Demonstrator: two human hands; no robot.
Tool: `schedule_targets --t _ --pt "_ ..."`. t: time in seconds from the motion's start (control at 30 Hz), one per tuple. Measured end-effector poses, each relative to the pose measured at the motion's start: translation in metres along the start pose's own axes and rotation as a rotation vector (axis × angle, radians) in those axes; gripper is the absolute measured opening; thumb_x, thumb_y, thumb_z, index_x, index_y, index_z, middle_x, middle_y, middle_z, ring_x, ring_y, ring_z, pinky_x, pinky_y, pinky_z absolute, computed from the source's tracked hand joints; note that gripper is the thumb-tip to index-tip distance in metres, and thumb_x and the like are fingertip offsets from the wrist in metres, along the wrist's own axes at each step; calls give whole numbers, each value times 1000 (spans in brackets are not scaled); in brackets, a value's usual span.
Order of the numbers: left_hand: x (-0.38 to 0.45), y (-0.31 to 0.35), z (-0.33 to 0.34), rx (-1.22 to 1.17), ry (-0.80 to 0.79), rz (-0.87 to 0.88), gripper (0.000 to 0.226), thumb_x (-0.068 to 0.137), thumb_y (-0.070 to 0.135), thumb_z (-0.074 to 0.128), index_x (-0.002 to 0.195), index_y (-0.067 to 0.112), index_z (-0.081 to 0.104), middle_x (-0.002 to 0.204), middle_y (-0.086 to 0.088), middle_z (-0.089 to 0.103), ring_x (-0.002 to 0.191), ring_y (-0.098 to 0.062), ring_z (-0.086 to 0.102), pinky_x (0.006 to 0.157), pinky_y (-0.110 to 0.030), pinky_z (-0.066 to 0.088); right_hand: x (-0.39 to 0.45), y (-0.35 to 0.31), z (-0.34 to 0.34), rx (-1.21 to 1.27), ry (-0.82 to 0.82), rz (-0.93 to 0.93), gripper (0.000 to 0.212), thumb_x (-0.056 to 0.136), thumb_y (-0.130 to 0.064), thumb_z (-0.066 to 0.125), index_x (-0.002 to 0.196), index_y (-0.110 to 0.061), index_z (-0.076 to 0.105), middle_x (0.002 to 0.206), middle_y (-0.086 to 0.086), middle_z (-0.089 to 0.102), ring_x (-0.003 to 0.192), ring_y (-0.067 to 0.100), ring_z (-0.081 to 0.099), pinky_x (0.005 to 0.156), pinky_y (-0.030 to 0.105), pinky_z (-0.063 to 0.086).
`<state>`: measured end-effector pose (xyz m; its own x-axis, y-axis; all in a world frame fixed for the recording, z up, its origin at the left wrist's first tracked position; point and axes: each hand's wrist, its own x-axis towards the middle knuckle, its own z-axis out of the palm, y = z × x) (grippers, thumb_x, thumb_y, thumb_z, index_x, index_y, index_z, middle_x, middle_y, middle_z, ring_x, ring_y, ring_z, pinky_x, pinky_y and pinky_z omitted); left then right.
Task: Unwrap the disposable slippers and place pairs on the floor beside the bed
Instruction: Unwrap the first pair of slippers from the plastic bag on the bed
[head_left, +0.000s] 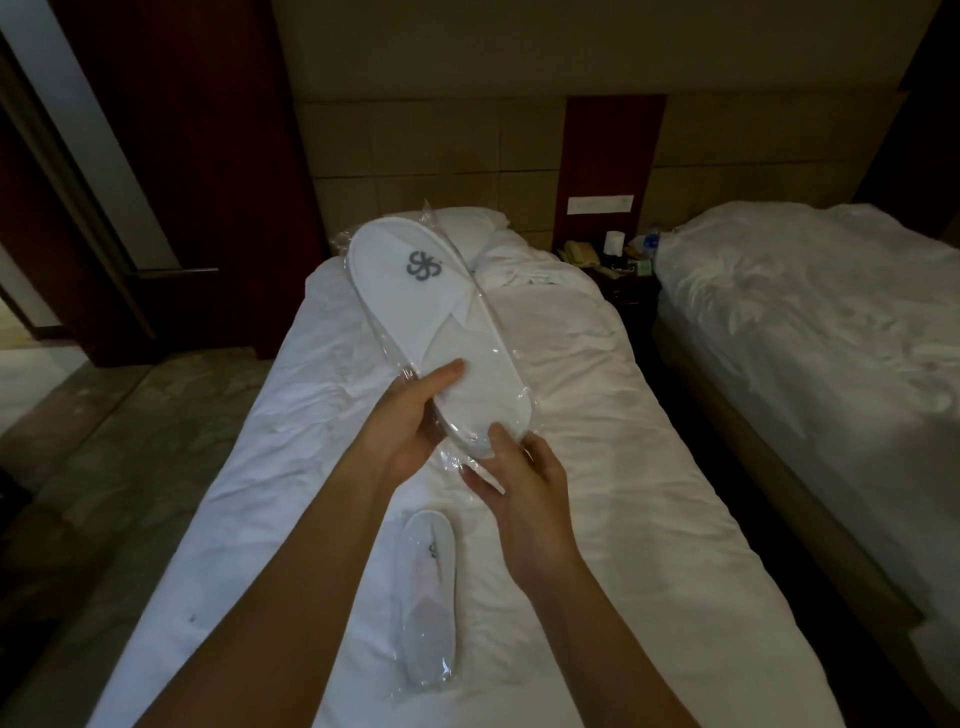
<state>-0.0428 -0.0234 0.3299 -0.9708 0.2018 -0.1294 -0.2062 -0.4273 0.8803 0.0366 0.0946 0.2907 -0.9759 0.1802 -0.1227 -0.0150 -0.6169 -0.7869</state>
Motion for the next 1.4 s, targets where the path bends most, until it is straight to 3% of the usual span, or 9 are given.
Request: schedule_targets --t 0.1,0.3,0.53,0.7,0.8,0.87,1.03,1.27,1.4 --pt "0 -6 1 -7 12 -6 46 88 13 68 131 1 59 131 -21 63 120 -35 62 105 -47 47 4 3 -1 69 33 49 16 88 -17 71 100 -7 67 108 16 70 94 23 71 80 37 60" --pt "2 -11 8 -25 72 -24 48 86 19 71 130 1 61 120 -18 68 103 -28 69 77 -34 59 -3 15 -21 92 -1 93 12 87 -9 70 97 -5 66 111 19 70 103 31 68 90 44 58" --pt "17 -37 14 -40 61 -62 42 85 22 73 123 6 68 113 -13 71 105 -27 69 93 -40 56 -9 19 -57 105 10 112 18 86 -4 69 104 -4 66 114 18 70 107 34 68 85 41 59" --pt "33 -54 21 -35 44 -123 60 82 50 71 130 15 63 124 -13 70 116 -30 66 100 -44 52 -5 21 -77 148 45 128 15 86 2 66 100 -4 65 105 15 73 101 33 70 83 42 59" --pt "32 -74 24 174 182 -192 66 72 65 71 121 20 65 114 -8 73 105 -28 69 80 -38 59 3 21 -85 168 93 133 14 87 2 66 99 -5 65 105 15 74 98 32 72 81 41 60" --pt "26 -97 23 247 199 -218 64 72 62 72 118 19 66 112 -7 73 103 -28 69 72 -34 57 8 21 -89 169 114 139 16 87 1 67 102 -6 65 106 16 74 98 33 72 80 40 60" --pt "30 -120 23 16 203 -214 48 87 34 69 126 5 63 119 -17 71 112 -33 66 101 -49 50 1 31 -104 102 136 171 15 86 0 69 99 -4 62 96 15 75 93 32 73 77 39 61" --pt "51 -144 16 -38 247 -233 44 88 24 71 126 4 63 118 -16 71 112 -33 67 101 -50 50 -24 44 -141 11 177 156 15 87 -4 69 89 -18 74 96 10 76 97 34 72 77 38 60" --pt "53 -163 7 0 310 -265 43 84 25 76 122 8 65 111 -12 75 104 -30 71 89 -44 58 -47 49 -174 -24 216 193 15 83 -7 72 96 -16 73 103 13 75 98 34 72 78 40 60"
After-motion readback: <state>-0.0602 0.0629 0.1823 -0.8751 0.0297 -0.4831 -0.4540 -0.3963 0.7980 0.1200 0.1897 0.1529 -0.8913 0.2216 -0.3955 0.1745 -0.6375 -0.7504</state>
